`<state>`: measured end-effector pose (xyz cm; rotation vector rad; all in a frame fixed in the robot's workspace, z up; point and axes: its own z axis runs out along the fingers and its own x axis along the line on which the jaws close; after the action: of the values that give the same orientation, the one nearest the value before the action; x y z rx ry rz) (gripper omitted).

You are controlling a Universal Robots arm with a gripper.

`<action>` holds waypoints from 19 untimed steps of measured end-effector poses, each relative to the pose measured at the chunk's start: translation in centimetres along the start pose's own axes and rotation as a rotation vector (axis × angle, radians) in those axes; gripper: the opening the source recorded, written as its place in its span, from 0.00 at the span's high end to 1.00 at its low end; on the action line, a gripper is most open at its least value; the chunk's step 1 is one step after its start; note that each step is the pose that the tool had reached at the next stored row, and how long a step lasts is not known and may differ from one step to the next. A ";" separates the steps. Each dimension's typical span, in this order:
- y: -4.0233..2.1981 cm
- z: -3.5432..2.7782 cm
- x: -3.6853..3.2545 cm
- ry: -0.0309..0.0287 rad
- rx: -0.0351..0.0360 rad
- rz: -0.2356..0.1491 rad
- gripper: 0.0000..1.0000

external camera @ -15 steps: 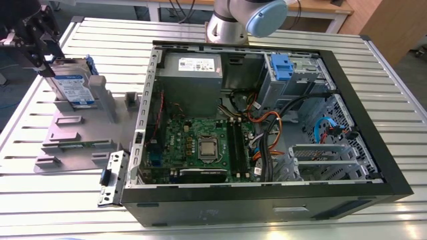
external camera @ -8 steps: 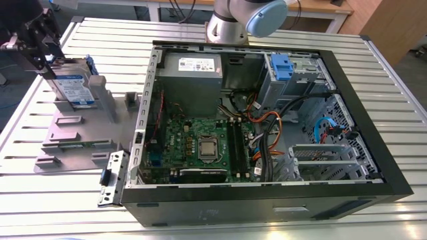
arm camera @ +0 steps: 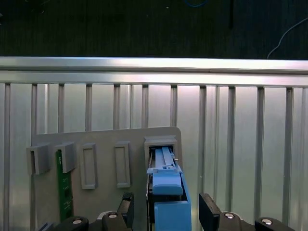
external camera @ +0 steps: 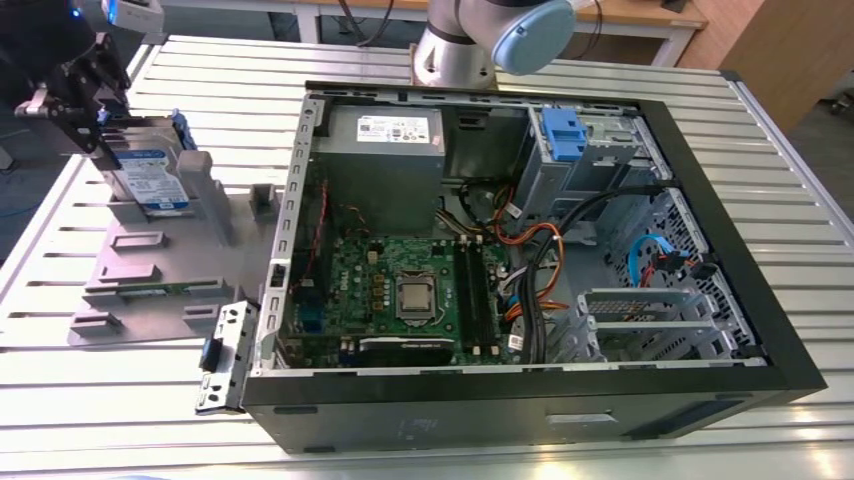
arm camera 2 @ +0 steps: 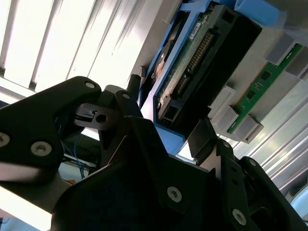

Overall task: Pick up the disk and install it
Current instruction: 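Pick up the disk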

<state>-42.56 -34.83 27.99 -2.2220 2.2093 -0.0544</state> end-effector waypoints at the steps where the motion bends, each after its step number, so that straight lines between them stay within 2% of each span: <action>1: 0.00 0.01 0.00 0.0000 0.0001 0.000 0.35; 2: 0.00 0.02 0.00 0.0000 0.0001 0.000 0.35; 3: 0.03 0.93 -0.02 0.0003 0.0001 0.000 0.35; 4: 0.06 1.87 -0.04 0.0041 0.0000 0.000 0.35; 13: 0.06 1.92 -0.03 0.0050 0.0001 0.000 0.35; 16: 0.05 1.78 -0.04 0.0093 0.0008 0.000 0.35; 19: 0.03 1.22 -0.02 0.0155 0.0024 0.000 0.35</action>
<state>-42.56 -34.83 26.77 -2.2284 2.2153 -0.0745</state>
